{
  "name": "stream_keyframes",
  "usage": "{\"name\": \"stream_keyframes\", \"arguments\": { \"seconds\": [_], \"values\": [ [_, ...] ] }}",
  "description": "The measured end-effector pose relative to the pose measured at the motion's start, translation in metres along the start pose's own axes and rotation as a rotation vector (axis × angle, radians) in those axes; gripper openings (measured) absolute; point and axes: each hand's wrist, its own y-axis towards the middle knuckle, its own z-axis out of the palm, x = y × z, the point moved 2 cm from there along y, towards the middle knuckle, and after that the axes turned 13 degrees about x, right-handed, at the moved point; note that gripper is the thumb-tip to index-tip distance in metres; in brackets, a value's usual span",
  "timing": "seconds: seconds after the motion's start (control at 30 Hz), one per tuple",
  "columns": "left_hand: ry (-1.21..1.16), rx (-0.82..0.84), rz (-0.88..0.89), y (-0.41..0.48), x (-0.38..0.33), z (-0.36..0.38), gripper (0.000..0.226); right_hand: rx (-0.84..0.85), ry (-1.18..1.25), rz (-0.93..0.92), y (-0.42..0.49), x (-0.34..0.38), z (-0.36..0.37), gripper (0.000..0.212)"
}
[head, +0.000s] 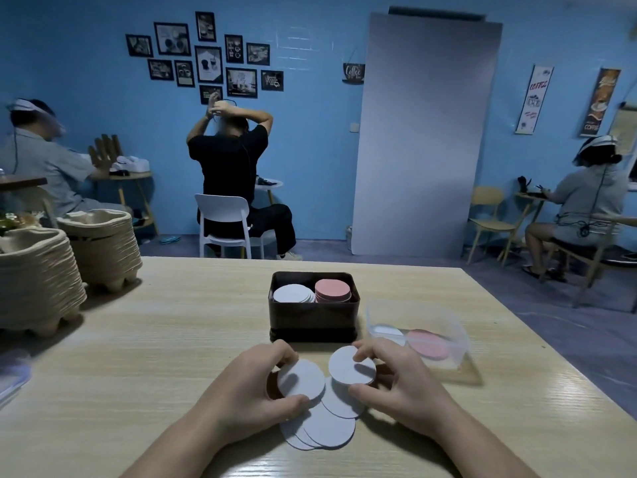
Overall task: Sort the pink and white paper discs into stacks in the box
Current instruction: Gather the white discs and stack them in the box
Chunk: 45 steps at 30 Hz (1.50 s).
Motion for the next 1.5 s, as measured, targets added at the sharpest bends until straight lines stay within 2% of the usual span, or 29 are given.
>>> {"name": "stream_keyframes", "arguments": {
  "seconds": [0.17,0.47,0.67,0.8,0.9,1.03,1.33,1.5],
  "values": [
    [-0.036,-0.151,-0.014,-0.003,0.002,-0.006,0.038,0.006,0.006,-0.009,-0.001,0.001,0.002,0.027],
    [0.088,-0.096,0.076,0.000,-0.009,0.003,0.042,0.052,0.044,-0.047,0.004,0.008,0.010,0.033],
    [0.174,-0.071,0.140,0.009,-0.015,0.009,0.039,0.064,-0.121,-0.117,0.011,0.014,0.013,0.038],
    [0.223,-0.051,0.191,0.014,-0.017,0.015,0.041,0.077,-0.173,-0.170,0.013,0.014,0.013,0.032],
    [0.169,-0.036,0.147,0.011,-0.013,0.016,0.050,0.053,-0.107,-0.161,0.009,0.014,0.010,0.027],
    [0.100,-0.092,0.137,0.007,-0.011,0.012,0.037,-0.040,-0.088,-0.159,0.005,0.013,0.003,0.027],
    [0.081,-0.103,0.177,0.008,-0.010,0.018,0.023,0.029,-0.028,-0.168,0.009,0.017,0.009,0.031],
    [0.066,-0.089,0.171,0.008,-0.012,0.017,0.021,0.012,-0.022,-0.167,0.008,0.017,0.007,0.030]
  ]
}}
